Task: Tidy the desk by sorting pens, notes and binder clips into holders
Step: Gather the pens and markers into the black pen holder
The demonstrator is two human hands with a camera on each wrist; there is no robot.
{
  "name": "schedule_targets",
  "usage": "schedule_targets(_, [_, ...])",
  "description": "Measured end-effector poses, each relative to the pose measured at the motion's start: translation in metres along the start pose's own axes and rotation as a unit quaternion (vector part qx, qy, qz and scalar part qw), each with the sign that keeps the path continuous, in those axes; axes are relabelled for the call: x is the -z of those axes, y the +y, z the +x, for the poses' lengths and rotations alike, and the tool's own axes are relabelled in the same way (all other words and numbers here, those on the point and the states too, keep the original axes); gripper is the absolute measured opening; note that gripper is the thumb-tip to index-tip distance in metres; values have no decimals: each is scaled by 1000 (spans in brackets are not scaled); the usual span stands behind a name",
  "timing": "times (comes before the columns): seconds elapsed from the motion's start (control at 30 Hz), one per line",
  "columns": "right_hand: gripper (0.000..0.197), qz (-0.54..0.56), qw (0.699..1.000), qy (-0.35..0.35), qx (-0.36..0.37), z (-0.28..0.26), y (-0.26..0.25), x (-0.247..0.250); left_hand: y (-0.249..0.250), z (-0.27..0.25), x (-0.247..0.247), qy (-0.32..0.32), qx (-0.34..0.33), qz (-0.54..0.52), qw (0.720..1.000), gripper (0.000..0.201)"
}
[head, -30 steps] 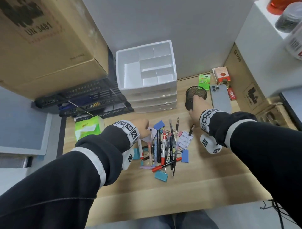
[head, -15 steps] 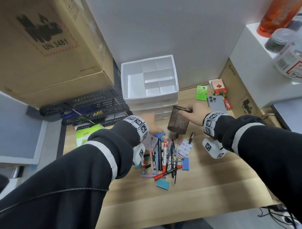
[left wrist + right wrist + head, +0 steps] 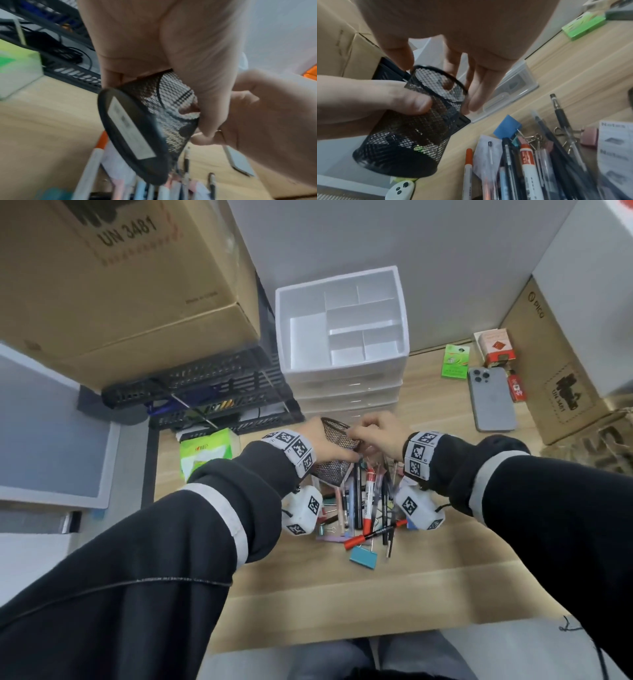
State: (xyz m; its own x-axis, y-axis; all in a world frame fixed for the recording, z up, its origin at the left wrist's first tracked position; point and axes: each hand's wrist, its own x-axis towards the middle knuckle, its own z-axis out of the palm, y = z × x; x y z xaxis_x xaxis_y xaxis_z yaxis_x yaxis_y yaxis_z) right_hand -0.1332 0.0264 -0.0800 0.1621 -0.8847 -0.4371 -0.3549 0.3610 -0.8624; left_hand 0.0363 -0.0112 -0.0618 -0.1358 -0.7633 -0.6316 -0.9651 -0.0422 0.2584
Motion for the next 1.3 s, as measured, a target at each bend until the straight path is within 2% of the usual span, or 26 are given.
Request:
schedule_targets(0.07, [33,15,1000,15,-3,5,1,-9,-9,-14,9,-5,14,17,1000,81])
schedule_targets(0.1, [31,-12,1000,26,-4,8,3,-12,-14,-21,12,-6,25,14,1000,74])
schedule_targets(0.17, [23,-161,986,38,8,15,10,-13,-29,-27,13,-5,34,0,999,48])
schedule_targets(0.23, [15,-318,948,-3,-12,17,14,-15,-45,-32,11,-8,40,-7,999,42])
schedule_targets(0.27, [15,-368,928,-35,-44,17,17,-17,-52,-32,9,-8,51,-8,999,46])
schedule_targets(0.37, [36,-442,882,-98,-134,11,25,-36,-74,-29,2,-10,84,-12,996,72])
schedule_targets(0.47, [35,-451,871,-110,-159,10,32,-59,-90,-30,-4,-16,89,-23,996,92])
schedule_targets(0.53, [28,-461,864,-121,-163,9,33,-74,-100,-35,-9,-11,93,-29,995,91])
schedule_targets(0.6, [29,-467,863,-105,-164,9,37,-86,-110,-34,-14,0,95,-36,995,85])
schedule_targets(0.73, [25,-493,854,-65,-153,9,44,-102,-126,-36,-21,-8,89,-52,995,86])
schedule_targets(0.87, [29,-439,879,-17,-185,11,50,-114,-137,-40,-31,-11,86,-44,995,81])
schedule_targets(0.97, [52,-369,901,30,-225,11,50,-119,-143,-37,-38,-12,82,-44,996,86])
schedule_targets(1.1, [98,-345,907,57,-236,13,54,-123,-148,-36,-37,-13,78,-49,996,87])
schedule_targets(1.3, [112,-327,913,72,-234,17,62,-122,-150,-39,-33,-23,71,-48,996,88])
